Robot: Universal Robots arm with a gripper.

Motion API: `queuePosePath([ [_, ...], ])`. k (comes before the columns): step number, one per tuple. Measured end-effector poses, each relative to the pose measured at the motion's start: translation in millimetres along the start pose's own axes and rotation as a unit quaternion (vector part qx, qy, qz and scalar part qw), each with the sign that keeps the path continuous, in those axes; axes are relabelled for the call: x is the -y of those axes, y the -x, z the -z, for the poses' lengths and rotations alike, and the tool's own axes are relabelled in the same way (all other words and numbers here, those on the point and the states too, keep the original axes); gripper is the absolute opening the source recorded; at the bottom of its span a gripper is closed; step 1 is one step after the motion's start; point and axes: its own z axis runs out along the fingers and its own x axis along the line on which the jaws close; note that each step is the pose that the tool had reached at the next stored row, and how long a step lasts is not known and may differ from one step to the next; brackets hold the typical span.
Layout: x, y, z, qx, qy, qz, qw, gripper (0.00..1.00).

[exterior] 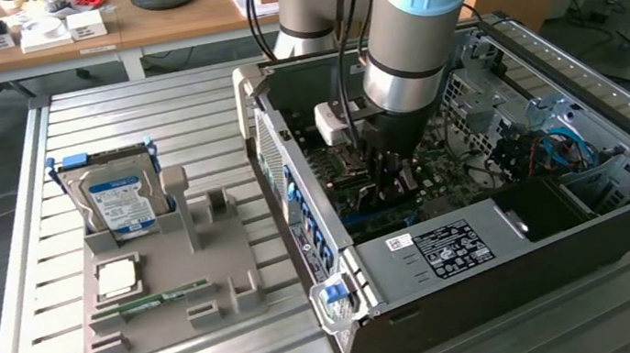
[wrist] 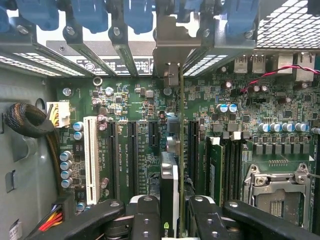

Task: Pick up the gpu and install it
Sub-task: 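Insert the gpu into the slot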

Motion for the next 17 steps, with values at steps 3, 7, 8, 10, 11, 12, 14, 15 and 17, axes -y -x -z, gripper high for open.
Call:
queuePosePath([
  [3,0.0,0.0,0.0,0.0000,0.0000,0.000,1.0000,0.27],
  [7,-0.4,0.0,-0.4,0.0005,0.0003,0.000,1.0000,0.27],
  [8,-0.4,0.0,-0.3,0.0003,-0.0001,0.000,1.0000,0.28],
  [10,0.0,0.0,-0.1,0.0001,-0.0001,0.000,1.0000,0.33],
  [11,0.0,0.0,-0.1,0.0001,0.0000,0.000,1.0000,0.40],
  [12,0.0,0.0,0.0,0.0000,0.0000,0.000,1.0000,0.40],
  [14,0.0,0.1,0.3,-0.0001,0.0000,0.000,1.0000,0.40],
  [15,0.1,0.2,1.1,-0.0001,0.0000,0.000,1.0000,0.40],
  [17,0.1,0.4,4.6,0.0000,0.0000,0.000,1.0000,0.40],
])
